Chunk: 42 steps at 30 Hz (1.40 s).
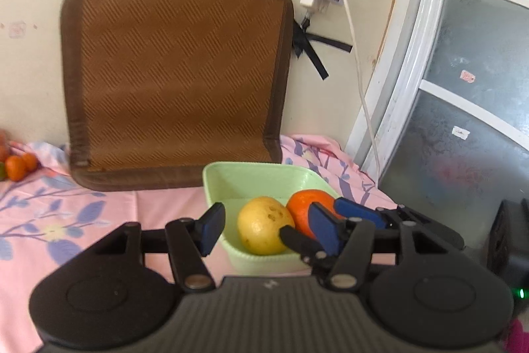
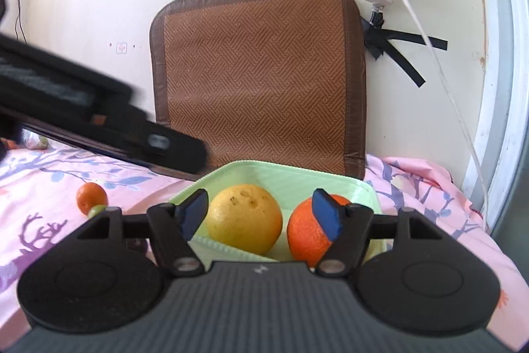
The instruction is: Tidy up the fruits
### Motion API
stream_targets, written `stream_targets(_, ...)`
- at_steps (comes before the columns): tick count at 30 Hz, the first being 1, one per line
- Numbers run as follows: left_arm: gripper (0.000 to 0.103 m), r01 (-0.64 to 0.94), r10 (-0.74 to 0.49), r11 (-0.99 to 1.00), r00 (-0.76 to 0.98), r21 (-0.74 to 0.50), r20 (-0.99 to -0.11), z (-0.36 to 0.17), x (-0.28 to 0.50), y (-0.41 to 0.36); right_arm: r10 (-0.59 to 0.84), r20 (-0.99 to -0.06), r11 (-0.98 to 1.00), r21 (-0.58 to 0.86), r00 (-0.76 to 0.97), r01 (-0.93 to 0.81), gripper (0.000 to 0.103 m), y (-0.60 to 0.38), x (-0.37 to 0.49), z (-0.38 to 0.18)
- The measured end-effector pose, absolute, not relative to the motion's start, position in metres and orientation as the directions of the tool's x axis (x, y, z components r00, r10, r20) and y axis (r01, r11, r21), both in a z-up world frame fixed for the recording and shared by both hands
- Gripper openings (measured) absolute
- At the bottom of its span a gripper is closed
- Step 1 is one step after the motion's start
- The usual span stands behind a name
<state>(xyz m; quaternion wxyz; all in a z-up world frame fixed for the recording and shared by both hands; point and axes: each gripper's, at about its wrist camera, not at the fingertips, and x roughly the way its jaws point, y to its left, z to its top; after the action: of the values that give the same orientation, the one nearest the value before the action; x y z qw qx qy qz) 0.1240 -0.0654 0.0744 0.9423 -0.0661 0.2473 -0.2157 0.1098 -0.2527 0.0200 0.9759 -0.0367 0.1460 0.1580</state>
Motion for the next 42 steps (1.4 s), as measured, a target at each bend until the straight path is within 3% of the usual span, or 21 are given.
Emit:
stream_targets(7,0.068,0.266,-0.312,0.949,0.856,-0.167,-0.412,0.075,0.064,-0.025,0.301,-0.279,0.954,0.078,0.912,-0.291,0.076,-0.261,0.064,0.024)
stream_targets(14,0.074,0.162,-0.194,0.981,0.875,-0.109,-0.443,0.054,0.028,0.001,0.246,-0.211,0.957,0.207,0.946,-0.203,0.103,-0.251,0.016,0.014)
stream_targets(24,0.074,0.065,-0.066,0.998,0.843,-0.019,-0.534,0.031,0.015,0.019,0.207,-0.304,0.957,0.261,0.930,-0.128,0.103,-0.232,0.008,0.000)
stream_targets(42,0.074,0.019,0.016,0.998,0.813,0.054,-0.582,0.011,0.018,0.022,0.203,-0.292,0.964,0.227,0.935,-0.138,0.103,-0.219,-0.009,-0.001)
